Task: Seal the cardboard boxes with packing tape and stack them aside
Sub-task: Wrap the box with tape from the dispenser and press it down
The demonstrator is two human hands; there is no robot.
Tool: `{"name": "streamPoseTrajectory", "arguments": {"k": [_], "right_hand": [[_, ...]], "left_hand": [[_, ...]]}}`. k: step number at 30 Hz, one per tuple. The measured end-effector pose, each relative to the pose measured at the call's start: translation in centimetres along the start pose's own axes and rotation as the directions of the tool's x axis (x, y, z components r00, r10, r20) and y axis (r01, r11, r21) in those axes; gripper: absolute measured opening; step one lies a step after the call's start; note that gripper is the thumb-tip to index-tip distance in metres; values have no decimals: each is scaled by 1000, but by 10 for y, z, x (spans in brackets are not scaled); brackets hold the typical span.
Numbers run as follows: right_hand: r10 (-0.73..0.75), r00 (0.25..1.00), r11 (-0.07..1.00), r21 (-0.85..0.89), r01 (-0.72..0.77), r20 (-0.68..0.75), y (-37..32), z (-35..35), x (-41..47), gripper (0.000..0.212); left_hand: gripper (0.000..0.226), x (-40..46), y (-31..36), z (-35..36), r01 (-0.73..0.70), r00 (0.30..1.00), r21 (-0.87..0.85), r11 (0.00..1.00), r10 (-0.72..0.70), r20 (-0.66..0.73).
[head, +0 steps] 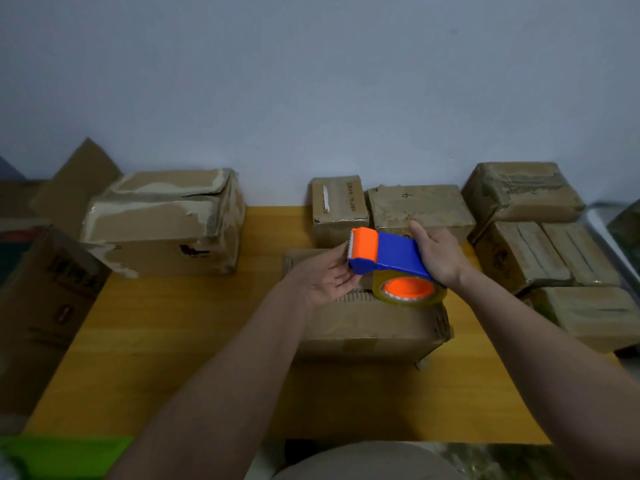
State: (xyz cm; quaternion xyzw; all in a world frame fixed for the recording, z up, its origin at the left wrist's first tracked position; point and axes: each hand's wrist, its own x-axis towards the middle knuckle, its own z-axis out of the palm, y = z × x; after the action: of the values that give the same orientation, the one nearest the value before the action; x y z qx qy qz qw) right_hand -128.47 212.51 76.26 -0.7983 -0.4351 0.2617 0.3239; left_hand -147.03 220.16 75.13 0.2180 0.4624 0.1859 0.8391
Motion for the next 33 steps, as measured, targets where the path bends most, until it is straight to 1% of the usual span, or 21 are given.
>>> {"name": "streamPoseTrajectory", "arguments": {"k": [2, 5, 6, 9, 14, 17, 19, 22, 26, 29, 31, 33], "right_hand": [[-4, 1000, 1000, -25, 4, 18, -1, 0, 2, 55], [-30, 996, 994, -104, 39, 85, -6, 5, 5, 65], [-36, 994, 990, -129, 50, 107, -7, 8, 7, 67], [-54, 984, 984, -158, 81, 168, -11, 12, 8, 65], [-71, 967, 958, -253, 134, 244, -16, 16, 13, 67], [-69, 963, 939, -308, 151, 261, -25, 21, 15, 66], [-97, 966, 903, -388, 186, 239, -34, 24, 17, 67], [-156, 960, 811, -524, 260, 235, -47, 34, 18, 73], [-165, 957, 731, -621, 282, 240, -61, 46, 17, 75], [-165, 957, 667, -688, 287, 239, -72, 53, 14, 73], [-159, 956, 633, -718, 291, 247, -78, 59, 14, 72], [-136, 958, 615, -736, 283, 254, -82, 64, 13, 71]], "left_hand": [[14, 1, 0, 1, -35, 996, 34, 999, 37, -80], [4, 4, 0, -3, -103, 971, 134, 986, 129, -200], [5, 4, 1, -5, -127, 960, 159, 979, 162, -229], [8, 3, 3, -14, -190, 922, 203, 961, 245, -298], [9, 1, -4, -32, -235, 878, 290, 928, 331, -346], [8, 0, 2, -53, -277, 830, 204, 939, 341, -440], [11, 0, 7, -70, -304, 794, 193, 933, 360, -490], [6, -1, 2, -84, -333, 737, 263, 905, 424, -527], [6, 7, -7, -93, -336, 695, 271, 902, 431, -575], [18, 18, -7, -102, -302, 644, 351, 886, 462, -610], [23, 23, -9, -108, -267, 636, 380, 886, 458, -621], [19, 27, -14, -112, -238, 646, 388, 890, 444, -621]]}}
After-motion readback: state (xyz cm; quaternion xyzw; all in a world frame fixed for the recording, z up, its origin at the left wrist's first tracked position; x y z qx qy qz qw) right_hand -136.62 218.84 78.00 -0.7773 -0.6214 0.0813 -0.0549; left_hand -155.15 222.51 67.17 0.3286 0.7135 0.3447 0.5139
